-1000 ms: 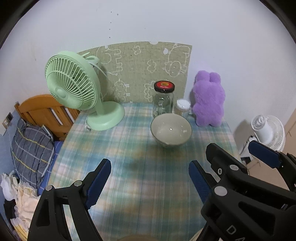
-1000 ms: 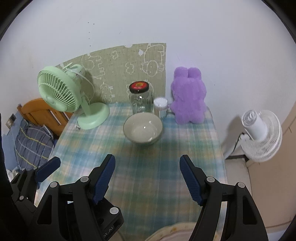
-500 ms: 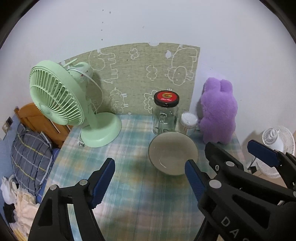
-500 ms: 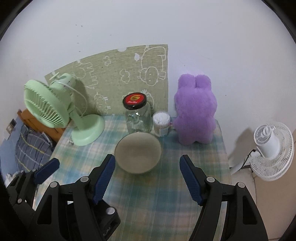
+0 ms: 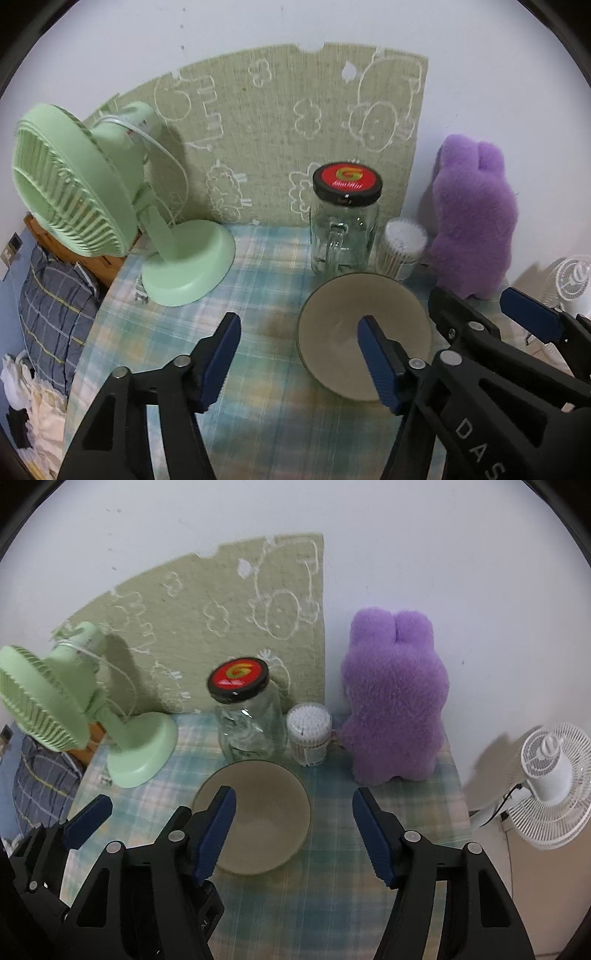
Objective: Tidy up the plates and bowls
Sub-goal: 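Move both tools to the green-rimmed bowl beside the glass jar, then grasp the rim of the green-rimmed bowl with both tools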
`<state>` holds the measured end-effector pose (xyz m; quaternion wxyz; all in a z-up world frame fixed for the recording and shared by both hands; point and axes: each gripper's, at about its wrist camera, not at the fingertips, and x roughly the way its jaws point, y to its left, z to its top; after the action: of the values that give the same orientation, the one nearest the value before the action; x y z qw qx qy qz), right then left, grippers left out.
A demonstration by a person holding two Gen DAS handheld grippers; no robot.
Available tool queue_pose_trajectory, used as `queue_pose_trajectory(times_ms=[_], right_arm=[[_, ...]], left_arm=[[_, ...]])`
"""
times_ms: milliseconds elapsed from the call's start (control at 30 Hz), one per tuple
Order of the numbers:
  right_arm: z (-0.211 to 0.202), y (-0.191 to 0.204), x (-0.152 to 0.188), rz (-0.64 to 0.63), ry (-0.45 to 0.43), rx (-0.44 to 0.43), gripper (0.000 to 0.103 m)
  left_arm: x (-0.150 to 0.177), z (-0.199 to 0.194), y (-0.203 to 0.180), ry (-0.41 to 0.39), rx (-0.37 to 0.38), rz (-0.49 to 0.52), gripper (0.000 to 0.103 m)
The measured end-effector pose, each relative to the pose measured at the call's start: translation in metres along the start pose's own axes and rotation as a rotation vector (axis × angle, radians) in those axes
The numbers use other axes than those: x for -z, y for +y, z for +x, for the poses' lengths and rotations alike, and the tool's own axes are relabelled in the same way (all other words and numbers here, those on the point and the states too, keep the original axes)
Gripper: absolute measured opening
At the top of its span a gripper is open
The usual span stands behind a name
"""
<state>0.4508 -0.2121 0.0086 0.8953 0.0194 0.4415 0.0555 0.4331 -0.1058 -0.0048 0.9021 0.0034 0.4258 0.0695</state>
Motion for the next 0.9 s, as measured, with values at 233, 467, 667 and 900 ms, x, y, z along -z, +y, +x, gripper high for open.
queue_pose_trajectory(times_ms=[233,467,667,900], right_arm=[[0.043,-0.008,0.002,0.019,0.046,0.001,0.059],[0.076,-0.01,0.003,0.028,0.072,-0.008,0.048],[0.098,-0.013,0.008,0.039,0.109,-0.024,0.029],[0.108,-0.013,0.009,0.034,0.108,-0.024,0.019]], left_arm=[[0.002,0.039,-0.01,0.032,0.008,0.036,0.058],[0.003,0.072,-0.012,0.084,0.008,0.016,0.048],[0.007,0.089,-0.011,0.119,0.007,0.004,0.035],[0.007,0.095,-0.01,0.139,0.004,-0.008,0.025]])
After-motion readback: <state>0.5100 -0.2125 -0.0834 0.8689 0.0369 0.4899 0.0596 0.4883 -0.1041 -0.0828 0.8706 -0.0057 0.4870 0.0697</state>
